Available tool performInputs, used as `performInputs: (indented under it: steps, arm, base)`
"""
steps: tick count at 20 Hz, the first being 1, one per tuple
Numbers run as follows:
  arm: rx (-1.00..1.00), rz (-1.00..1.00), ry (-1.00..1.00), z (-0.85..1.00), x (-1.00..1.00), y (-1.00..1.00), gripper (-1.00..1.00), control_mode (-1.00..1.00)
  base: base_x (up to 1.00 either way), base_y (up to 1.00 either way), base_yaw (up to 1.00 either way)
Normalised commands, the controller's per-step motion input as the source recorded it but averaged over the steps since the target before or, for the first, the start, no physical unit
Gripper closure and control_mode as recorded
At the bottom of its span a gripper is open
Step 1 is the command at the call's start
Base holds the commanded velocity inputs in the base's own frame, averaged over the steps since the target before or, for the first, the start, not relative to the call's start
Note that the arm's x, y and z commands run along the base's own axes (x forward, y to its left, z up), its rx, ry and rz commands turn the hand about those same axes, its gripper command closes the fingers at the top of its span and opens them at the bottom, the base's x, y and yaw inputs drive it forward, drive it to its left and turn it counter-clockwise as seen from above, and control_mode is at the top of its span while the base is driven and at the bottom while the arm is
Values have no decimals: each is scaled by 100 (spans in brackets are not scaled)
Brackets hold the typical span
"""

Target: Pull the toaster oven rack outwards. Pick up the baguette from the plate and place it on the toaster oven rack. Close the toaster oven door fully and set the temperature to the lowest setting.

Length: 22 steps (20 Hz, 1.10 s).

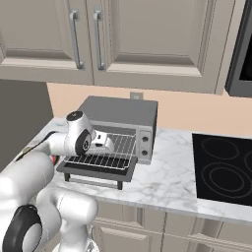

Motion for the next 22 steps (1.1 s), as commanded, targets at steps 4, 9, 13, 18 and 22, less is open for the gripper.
performInputs:
  steps: [4, 9, 13, 18, 22]
  arm:
    - [0, -4, 42, -13, -61, -13, -100, -100]
    - [1, 0, 13, 24, -29, -3, -100, -100]
    - [2, 0, 6, 75, -32, 4, -100, -100]
    - [1, 0, 17, 30, -19, 72, -100, -100]
    - [2, 2, 5, 20, -11, 100, -100, -100]
  base:
    - [0, 0, 0]
    - [0, 0, 0]
    - [0, 0, 0]
    - [0, 0, 0]
    - [0, 0, 0]
